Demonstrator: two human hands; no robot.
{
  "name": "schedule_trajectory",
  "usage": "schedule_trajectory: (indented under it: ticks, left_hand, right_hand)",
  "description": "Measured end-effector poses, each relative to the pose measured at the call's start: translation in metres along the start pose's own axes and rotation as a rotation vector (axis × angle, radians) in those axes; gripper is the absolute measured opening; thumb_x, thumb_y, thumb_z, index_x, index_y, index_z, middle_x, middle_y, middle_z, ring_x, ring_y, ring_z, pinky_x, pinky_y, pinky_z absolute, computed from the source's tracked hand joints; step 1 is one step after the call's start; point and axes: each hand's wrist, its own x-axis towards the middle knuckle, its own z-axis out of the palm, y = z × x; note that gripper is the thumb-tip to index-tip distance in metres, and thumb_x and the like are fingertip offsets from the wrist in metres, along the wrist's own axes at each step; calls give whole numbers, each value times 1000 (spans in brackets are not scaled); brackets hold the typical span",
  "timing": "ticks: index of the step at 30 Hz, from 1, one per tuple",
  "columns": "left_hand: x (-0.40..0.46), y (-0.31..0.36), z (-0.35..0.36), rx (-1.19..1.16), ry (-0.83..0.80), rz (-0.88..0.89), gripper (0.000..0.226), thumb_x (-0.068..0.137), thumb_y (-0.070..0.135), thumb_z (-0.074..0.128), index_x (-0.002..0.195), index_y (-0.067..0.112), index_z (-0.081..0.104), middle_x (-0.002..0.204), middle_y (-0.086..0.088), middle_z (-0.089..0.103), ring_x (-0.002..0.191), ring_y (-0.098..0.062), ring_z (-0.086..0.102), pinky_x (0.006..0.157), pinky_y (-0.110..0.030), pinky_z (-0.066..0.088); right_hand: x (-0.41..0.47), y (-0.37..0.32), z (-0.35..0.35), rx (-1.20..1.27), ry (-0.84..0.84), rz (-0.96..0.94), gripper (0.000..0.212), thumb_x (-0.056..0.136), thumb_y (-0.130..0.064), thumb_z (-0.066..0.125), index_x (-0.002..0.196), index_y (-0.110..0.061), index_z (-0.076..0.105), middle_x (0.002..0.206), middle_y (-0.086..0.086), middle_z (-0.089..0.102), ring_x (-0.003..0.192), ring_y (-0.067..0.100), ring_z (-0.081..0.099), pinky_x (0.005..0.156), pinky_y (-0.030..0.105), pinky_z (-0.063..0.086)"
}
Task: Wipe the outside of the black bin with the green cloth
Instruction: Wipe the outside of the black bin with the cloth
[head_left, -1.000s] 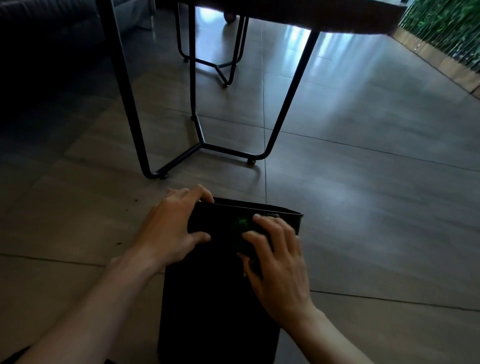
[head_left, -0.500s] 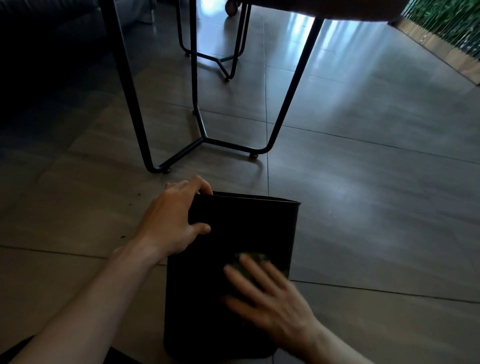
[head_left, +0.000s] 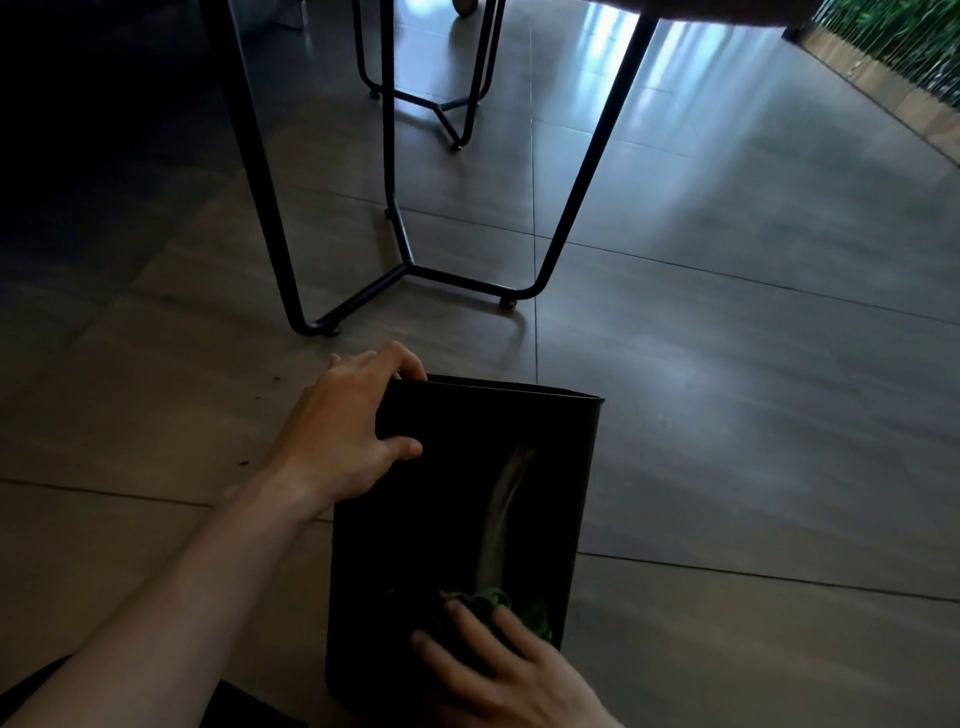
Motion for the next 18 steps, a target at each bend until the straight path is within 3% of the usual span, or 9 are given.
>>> schedule_trajectory:
  ticks: [2, 4, 8, 11, 13, 16, 18]
  left_hand:
    - [-1, 0, -1, -14, 2, 7, 60, 62, 27, 92, 103, 39, 51, 95, 23, 54, 93, -3, 51, 97, -40, 45]
    - [-1, 1, -1, -26, 3, 5, 59, 62, 26, 92, 104, 38, 52, 95, 23, 55, 94, -3, 51, 101, -43, 45]
    - [0, 2, -3, -37, -10, 17, 60, 62, 26, 93, 105, 38, 53, 95, 23, 56, 91, -1, 50, 102, -45, 45]
    - [1, 1, -3, -37, -16, 17, 60, 62, 27, 93, 104, 40, 52, 95, 21, 57, 90, -2, 50, 102, -45, 45]
    - [2, 1, -3, -35, -11, 11, 60, 62, 27, 93, 104, 40, 51, 97, 20, 57, 92, -4, 51, 101, -46, 47]
    - [1, 1, -3, -47, -3, 8, 60, 62, 27, 93, 103, 40, 51, 96, 23, 56, 88, 3, 50, 106, -52, 44]
    - [1, 2, -3, -51, -10, 16, 60, 62, 27, 92, 102, 40, 51, 95, 26, 54, 88, 7, 49, 107, -53, 43]
  right_hand:
    - [-4, 7, 0, -59, -5, -82, 36, 110, -20, 30, 132, -40, 52, 162, 0, 35, 140, 29, 44, 102, 37, 54]
    - [4, 30, -8, 14, 96, -16, 21, 103, -29, 50, 120, -41, 57, 158, 2, 41, 140, 33, 45, 102, 43, 52]
    - [44, 91, -33, 174, 331, 520, 45, 91, -25, 72, 134, -32, 57, 156, 9, 40, 143, 40, 40, 106, 54, 43]
    - [73, 103, -45, 226, 403, 802, 44, 94, -27, 65, 137, -27, 57, 154, 12, 43, 143, 41, 37, 109, 56, 39]
    - [73, 81, -36, 202, 361, 707, 44, 95, -30, 61, 139, -28, 55, 158, 11, 38, 147, 42, 32, 114, 57, 34]
    - [46, 27, -5, 144, 249, 290, 34, 102, -30, 54, 136, -32, 56, 165, 10, 30, 152, 43, 26, 120, 57, 29]
    - [23, 2, 10, 15, 121, 43, 38, 107, -28, 44, 143, -35, 48, 169, 11, 21, 154, 47, 16, 120, 56, 32]
